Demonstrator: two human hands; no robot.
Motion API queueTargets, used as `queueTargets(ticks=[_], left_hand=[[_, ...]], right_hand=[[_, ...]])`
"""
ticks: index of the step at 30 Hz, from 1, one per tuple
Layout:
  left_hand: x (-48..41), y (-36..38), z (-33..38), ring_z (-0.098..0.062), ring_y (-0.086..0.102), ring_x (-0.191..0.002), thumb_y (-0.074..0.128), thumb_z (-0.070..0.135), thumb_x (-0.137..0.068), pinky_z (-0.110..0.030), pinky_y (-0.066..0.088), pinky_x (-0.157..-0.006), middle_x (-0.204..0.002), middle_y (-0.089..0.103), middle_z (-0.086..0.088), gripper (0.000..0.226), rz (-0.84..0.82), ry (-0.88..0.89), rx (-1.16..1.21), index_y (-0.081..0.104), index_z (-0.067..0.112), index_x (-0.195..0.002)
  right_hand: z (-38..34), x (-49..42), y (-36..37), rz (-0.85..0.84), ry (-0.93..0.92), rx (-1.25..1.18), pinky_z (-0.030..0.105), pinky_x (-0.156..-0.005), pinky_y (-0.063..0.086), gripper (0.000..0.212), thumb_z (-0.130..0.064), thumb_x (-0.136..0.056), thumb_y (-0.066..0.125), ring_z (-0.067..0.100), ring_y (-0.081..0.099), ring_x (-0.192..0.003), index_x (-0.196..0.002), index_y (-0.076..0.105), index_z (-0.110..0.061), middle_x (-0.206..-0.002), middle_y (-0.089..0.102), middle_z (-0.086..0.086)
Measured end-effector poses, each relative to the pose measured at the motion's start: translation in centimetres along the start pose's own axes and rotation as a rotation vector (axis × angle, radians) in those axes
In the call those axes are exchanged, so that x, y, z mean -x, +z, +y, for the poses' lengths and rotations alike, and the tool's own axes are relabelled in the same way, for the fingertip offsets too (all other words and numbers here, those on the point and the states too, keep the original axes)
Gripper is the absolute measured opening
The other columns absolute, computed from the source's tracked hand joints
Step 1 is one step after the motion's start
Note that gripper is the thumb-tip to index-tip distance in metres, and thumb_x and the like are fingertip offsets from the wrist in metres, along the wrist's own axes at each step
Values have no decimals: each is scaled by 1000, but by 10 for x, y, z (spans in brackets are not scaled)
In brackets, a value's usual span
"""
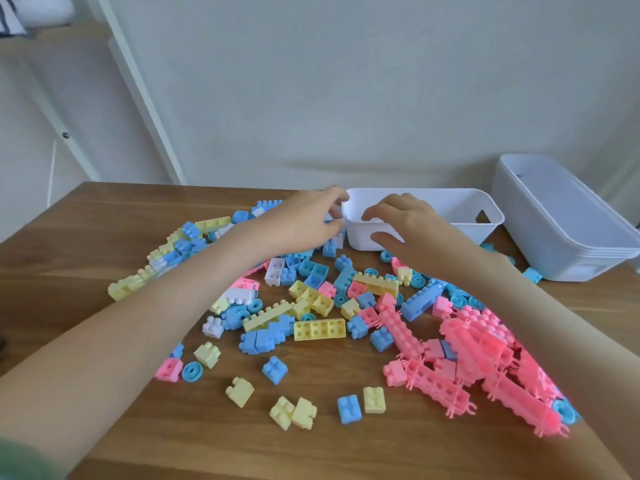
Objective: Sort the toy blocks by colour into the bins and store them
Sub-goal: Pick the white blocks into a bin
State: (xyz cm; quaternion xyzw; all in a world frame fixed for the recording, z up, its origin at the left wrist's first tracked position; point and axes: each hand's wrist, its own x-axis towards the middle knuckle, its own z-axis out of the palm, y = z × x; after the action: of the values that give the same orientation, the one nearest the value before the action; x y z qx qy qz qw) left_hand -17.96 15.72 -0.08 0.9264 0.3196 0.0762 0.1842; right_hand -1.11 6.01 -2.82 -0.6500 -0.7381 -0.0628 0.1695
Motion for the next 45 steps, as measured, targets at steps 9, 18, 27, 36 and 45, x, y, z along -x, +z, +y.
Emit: queueTargets(ticks=[9,18,27,36,45], left_hand=[[84,-18,-51,-4,52,-81,50,27,-95,-20,39,-63,-105,61,9,22,-162,-176,-136,53,22,-117],[130,-5,-76,-12,46,-82,57,24,-91,-26,36,-64,-93,45,7,11,-176,-217,-161,48,26,-98],[138,-8,-77,-12,53,-83,53,27,-94,-27,43,-69,-97,54,4,17,-37,-207,-7,58,26,-111],[146,-8,-82,0,52,-77,55,26,-94,-18,41,-66,-90,52,15,21,12,-203,110,59,31,-115],[151,-10,-90,-6,58,-82,62,25,-90,-23,47,-75,-85,62,12,12,223,-252,322,63,26,-102]], right_hand=[[-83,-2,17,-227,-192,-153,25,-93,34,37,-27,-95,50,18,46,-113,-131,48,-19,-121,52,2],[-138,-18,50,-394,-122,-292,28,-93,40,42,-35,-96,46,12,46,-110,-136,41,-22,-122,48,-2],[-130,-28,51,-369,-87,-159,34,-102,30,44,-41,-96,42,18,36,-120,-137,39,-25,-129,45,-1],[-123,-37,62,-334,-22,-68,30,-94,36,37,-20,-96,44,19,42,-112,-133,45,-20,-120,54,2],[-117,-35,67,-235,-9,-118,31,-85,39,30,-39,-95,45,16,41,-96,-107,63,-18,-99,51,0]])
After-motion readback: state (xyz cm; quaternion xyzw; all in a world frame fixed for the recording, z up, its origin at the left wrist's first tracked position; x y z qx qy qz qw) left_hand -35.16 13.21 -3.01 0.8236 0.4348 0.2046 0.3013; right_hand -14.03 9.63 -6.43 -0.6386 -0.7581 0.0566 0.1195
